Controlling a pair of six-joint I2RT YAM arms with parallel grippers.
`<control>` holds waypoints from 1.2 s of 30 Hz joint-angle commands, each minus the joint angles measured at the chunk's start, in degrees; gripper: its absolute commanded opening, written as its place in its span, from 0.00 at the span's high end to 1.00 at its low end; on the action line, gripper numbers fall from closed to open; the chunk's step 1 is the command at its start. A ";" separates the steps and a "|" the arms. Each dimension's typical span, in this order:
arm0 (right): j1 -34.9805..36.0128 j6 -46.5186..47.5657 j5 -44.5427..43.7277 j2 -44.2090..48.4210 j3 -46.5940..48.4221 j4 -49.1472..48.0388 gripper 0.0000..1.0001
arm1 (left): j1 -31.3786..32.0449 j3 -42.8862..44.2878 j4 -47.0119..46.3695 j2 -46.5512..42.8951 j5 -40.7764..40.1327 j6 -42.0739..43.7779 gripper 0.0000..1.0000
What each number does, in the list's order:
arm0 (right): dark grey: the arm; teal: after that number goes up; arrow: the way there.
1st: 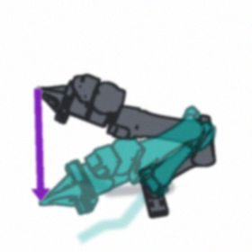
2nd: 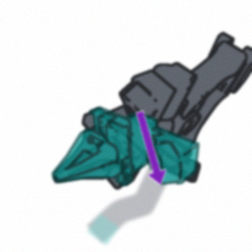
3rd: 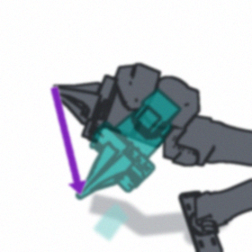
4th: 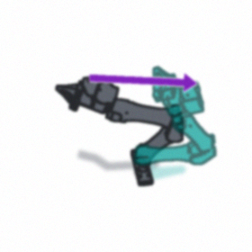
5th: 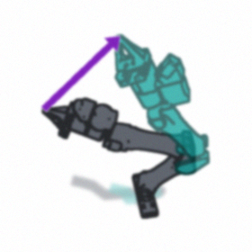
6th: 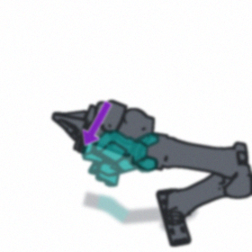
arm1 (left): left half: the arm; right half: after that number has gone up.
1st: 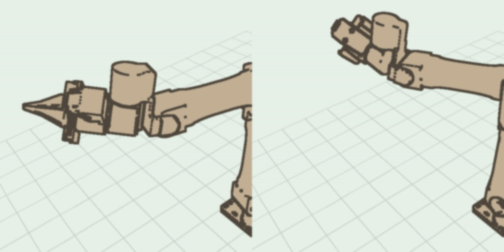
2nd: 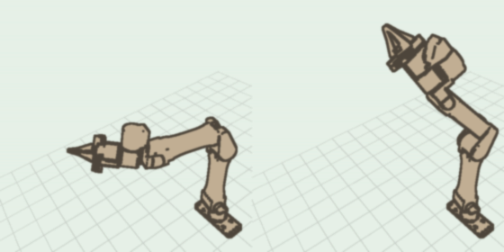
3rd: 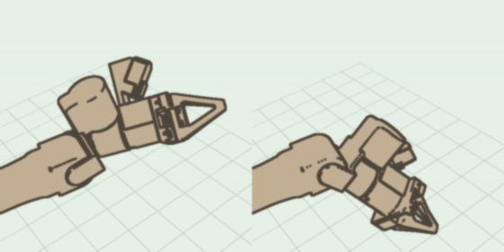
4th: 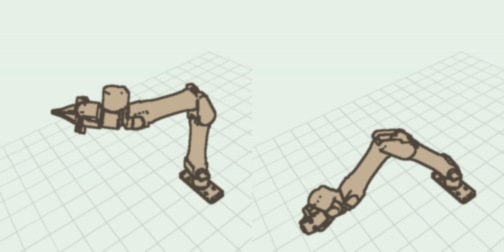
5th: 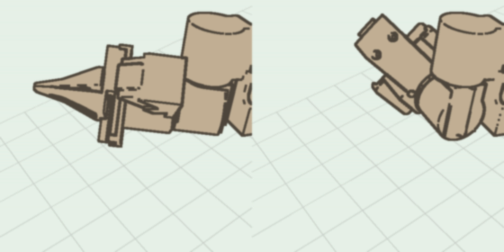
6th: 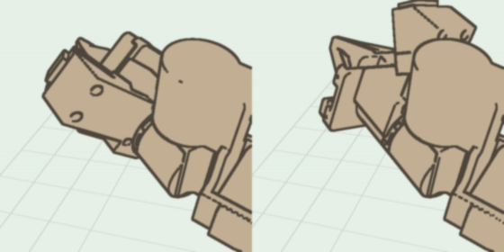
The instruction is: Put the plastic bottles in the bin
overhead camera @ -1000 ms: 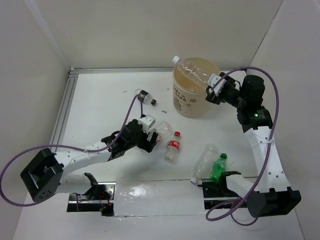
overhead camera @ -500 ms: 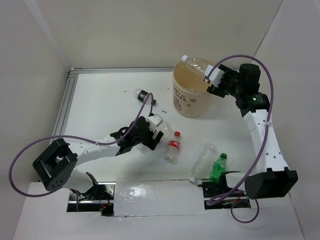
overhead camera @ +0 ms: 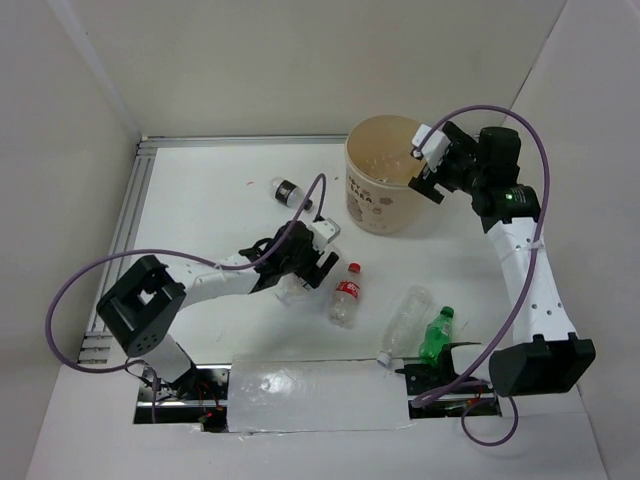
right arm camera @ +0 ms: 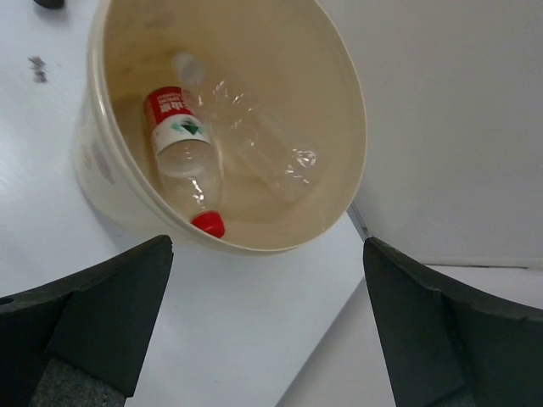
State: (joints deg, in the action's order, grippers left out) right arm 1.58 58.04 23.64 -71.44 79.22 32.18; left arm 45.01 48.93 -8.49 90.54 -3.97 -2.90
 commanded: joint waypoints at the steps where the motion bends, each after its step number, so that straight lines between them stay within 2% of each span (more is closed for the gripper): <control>1: -0.62 -6.97 5.96 4.28 1.38 3.75 0.00 | -1.42 3.97 0.13 3.23 3.17 3.15 0.04; 3: -0.62 -7.67 10.96 6.56 -0.81 7.95 0.03 | -2.12 5.73 3.02 6.30 6.75 3.16 0.12; 4: -0.62 -7.68 12.73 7.36 -3.17 9.46 0.05 | -2.73 7.22 3.91 7.10 8.08 3.68 0.25; 7: -0.62 -7.68 18.45 10.35 -7.32 13.95 0.16 | -2.74 7.24 5.06 7.72 10.38 3.69 0.47; 10: -0.62 -9.52 23.02 12.99 -11.01 16.50 0.26 | -2.74 7.24 6.11 6.06 11.70 3.69 0.78; 11: -0.62 -10.22 23.73 13.51 -11.89 16.51 0.36 | -2.74 7.24 7.68 4.92 12.31 3.69 0.98; 13: -0.62 -13.03 24.26 14.92 -14.52 16.51 0.49 | -2.74 9.77 9.54 -0.76 13.10 2.90 1.00; 14: -0.62 -13.65 24.26 14.93 -15.32 16.51 0.63 | -2.04 10.74 11.03 -3.24 13.11 2.90 1.00; 18: -1.15 -17.60 22.25 17.29 -20.06 15.36 0.66 | -0.37 18.46 11.66 -12.57 13.72 2.28 1.00; 21: -1.15 -22.43 20.23 18.70 -23.05 12.47 0.35 | -0.37 27.60 10.43 -12.50 15.48 1.06 1.00; 22: -1.15 -24.97 18.91 18.70 -23.58 11.07 0.18 | -0.37 29.89 8.51 -11.63 16.44 1.05 1.00; 23: -1.15 -26.39 18.12 18.71 -24.28 10.36 0.14 | -0.37 32.09 7.19 -10.40 16.45 -0.25 1.00; 27: -1.76 -27.37 17.58 18.71 -25.34 10.88 0.12 | 0.16 43.41 -0.79 -2.14 17.24 -3.78 1.00; 30: -1.76 -27.37 17.58 19.84 -25.95 10.88 0.11 | 0.16 51.49 -4.50 7.61 14.25 -5.62 1.00; 33: -1.76 -26.14 17.58 21.16 -27.01 10.88 0.11 | 0.16 56.87 -9.24 16.03 11.09 -8.07 0.97; 34: -1.76 -26.14 17.58 21.69 -27.71 11.40 0.11 | 0.16 57.50 -14.40 17.55 9.87 -8.79 0.96; 36: -1.76 -25.61 17.58 22.22 -28.41 11.41 0.11 | 0.16 58.65 -19.08 21.06 7.58 -11.41 0.95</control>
State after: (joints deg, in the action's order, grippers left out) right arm 0.10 32.42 41.15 -51.09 51.90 45.25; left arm 45.10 105.01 -16.47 107.77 7.57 -9.58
